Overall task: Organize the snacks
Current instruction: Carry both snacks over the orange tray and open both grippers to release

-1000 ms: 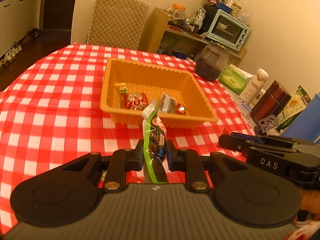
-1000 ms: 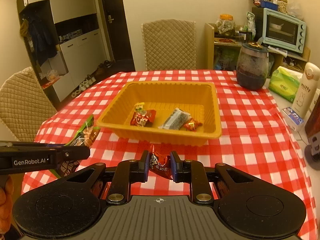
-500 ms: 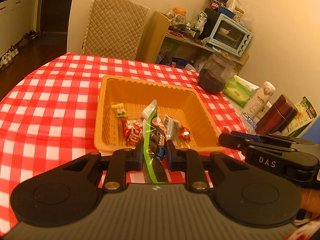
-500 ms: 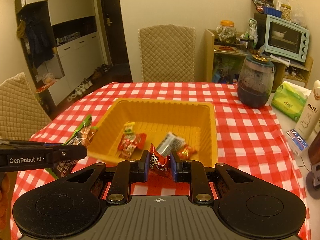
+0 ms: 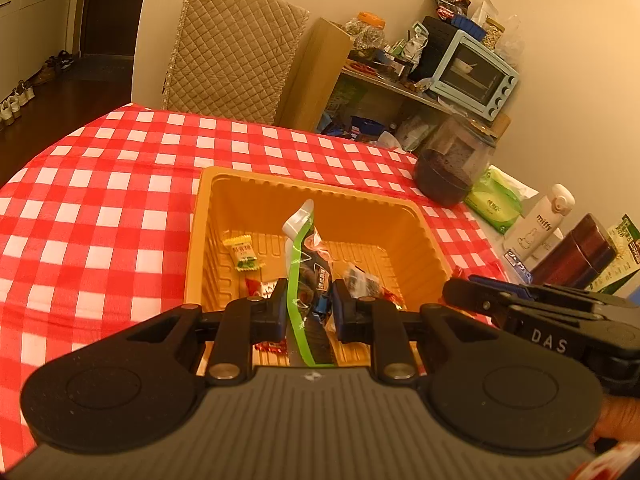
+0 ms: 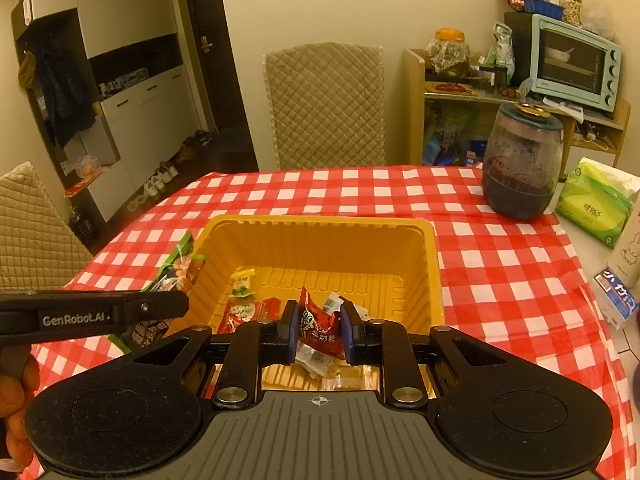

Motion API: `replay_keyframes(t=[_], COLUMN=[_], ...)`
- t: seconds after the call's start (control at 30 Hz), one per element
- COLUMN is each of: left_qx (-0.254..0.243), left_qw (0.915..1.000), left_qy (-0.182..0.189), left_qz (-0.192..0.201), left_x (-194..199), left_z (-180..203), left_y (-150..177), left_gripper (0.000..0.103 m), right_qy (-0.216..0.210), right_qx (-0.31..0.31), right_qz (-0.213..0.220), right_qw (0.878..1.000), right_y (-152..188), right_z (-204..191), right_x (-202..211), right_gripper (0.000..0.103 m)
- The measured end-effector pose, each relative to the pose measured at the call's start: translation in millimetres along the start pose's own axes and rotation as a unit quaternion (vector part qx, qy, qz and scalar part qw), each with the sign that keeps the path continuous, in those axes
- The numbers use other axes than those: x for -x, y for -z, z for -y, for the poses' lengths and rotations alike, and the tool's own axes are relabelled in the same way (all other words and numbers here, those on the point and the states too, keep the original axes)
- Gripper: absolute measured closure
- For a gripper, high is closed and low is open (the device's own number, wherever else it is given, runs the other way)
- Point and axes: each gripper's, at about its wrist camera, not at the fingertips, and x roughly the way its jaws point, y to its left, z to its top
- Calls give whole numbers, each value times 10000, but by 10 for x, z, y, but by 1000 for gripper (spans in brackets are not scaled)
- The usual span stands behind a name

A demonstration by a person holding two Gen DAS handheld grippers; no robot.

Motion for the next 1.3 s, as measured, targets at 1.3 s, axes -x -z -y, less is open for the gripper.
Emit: replay_keyframes(t=[1.3], left_qx=[-155], left_qw=[9988], left_qy=[-413], left_qz=[215], left_x=[327], left_z=[-162], left_y=[221], left_gripper=[61], right_qy=[-101], right_qx=[-615], right_qz=[102], right_qw=[9980], right_y=[82], right_z=[242], right_x=[36], right_gripper=[41])
